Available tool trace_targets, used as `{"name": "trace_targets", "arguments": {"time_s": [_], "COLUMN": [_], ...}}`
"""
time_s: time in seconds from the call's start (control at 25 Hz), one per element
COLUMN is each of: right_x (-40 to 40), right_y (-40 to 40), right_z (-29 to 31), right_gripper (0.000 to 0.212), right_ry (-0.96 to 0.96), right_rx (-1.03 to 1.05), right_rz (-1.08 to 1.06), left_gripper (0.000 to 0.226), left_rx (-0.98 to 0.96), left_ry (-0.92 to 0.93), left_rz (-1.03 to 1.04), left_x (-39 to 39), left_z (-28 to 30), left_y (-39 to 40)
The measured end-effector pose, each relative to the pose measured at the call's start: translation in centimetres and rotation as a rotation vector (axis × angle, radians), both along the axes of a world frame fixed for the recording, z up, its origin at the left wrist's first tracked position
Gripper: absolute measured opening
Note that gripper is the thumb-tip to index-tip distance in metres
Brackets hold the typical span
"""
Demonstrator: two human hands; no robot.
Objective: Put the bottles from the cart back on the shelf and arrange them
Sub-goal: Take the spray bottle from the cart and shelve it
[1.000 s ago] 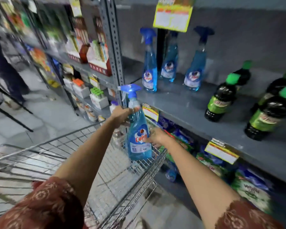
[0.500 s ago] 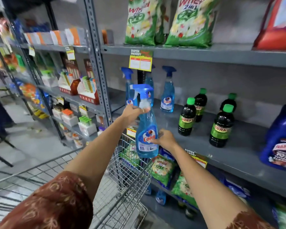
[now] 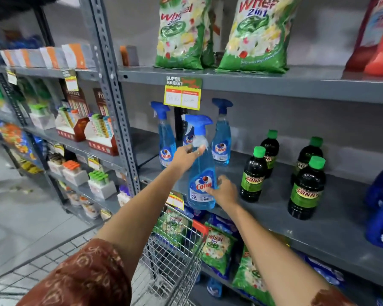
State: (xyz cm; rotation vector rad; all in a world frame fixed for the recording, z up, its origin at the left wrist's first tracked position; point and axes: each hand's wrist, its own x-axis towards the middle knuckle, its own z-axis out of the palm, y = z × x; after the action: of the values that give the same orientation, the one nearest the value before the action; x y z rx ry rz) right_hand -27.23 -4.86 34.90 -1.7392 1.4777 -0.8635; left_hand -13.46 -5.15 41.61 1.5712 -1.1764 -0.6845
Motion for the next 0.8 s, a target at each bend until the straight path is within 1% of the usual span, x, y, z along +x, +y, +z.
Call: {"name": "trace_targets", "arguments": {"time_s": [0.04, 0.16, 0.24, 0.32, 0.44, 0.64, 0.8], "right_x": [0.4, 1.9, 2.6, 3.2, 3.5, 3.7, 3.7], "right_y": [-0.7, -2.8, -4.1, -5.5, -7.5, -9.6, -10.0], "right_z": [-0.2, -0.9, -1.2, -1.4, -1.6, -1.9, -2.2], "right_gripper": [0.023, 0.036, 0.038, 0.038, 0.042, 0.044, 0.040], "right_ry": [0.026, 0.055, 0.058, 0.038, 0.016, 0.012, -0.040], "right_rx": [-0.013, -0.020, -0.030, -0.028, -0.033, -0.072, -0.064], "right_rz": [-0.011, -0.038, -0.070, -0.108, -0.110, -0.102, -0.104], "left_gripper": [0.049, 0.045, 0.047, 0.040, 0.033, 0.044, 0.044], "left_rx": [-0.008, -0.013, -0.019, -0.054, -0.088, -0.089, -0.092], "left_ry": [-0.010, -0.037, -0.010, 0.027, 0.078, 0.099, 0.122], "left_rz": [-0.022, -0.095, -0.114, -0.155, -0.179, -0.187, -0.182], "left_x": [0.3, 1.3, 1.8, 2.1, 2.3, 2.5, 2.6], "left_z": [-0.1, -0.7, -1.1, -1.5, -1.7, -1.8, -2.0], "left_y": [-0.8, -3.3, -4.9, -6.5, -8.0, -10.0, -10.5]}}
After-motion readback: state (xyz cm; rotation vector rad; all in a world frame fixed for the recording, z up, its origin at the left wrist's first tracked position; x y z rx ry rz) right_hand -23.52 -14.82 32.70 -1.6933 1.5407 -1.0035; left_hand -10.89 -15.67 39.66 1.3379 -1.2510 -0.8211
